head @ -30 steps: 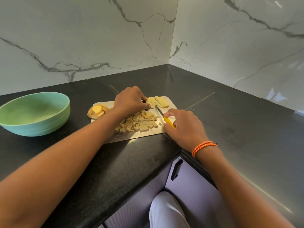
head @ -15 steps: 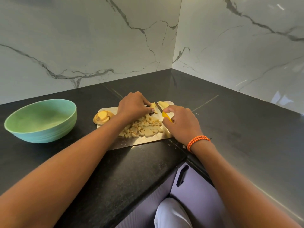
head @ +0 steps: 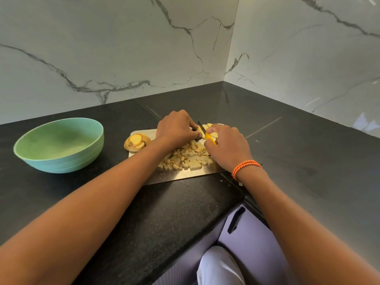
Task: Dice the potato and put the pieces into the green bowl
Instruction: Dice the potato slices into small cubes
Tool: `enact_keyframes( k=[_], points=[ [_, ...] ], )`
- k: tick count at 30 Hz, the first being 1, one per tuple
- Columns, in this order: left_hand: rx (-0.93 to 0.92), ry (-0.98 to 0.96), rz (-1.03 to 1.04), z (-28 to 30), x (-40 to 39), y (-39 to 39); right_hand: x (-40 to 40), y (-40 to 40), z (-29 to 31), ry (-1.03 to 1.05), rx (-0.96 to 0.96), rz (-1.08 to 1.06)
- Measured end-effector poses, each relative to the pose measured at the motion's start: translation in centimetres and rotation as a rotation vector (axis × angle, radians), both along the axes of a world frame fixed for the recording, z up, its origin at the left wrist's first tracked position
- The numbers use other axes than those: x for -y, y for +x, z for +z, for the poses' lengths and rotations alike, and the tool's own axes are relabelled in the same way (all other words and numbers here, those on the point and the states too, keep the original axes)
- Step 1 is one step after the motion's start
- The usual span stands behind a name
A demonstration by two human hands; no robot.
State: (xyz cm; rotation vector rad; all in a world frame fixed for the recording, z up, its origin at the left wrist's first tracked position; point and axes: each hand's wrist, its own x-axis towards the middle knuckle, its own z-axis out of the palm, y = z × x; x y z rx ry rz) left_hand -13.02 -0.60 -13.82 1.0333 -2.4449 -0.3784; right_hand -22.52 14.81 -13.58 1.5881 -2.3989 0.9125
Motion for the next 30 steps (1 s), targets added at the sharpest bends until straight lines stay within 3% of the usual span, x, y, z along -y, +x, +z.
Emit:
enact_keyframes(
  k=[30],
  points=[
    [0.048, -0.032, -0.018, 0.5, -1.0, 0.0, -8.0, -1.0, 0.7, 0.089, 0.022, 0.062]
  ],
)
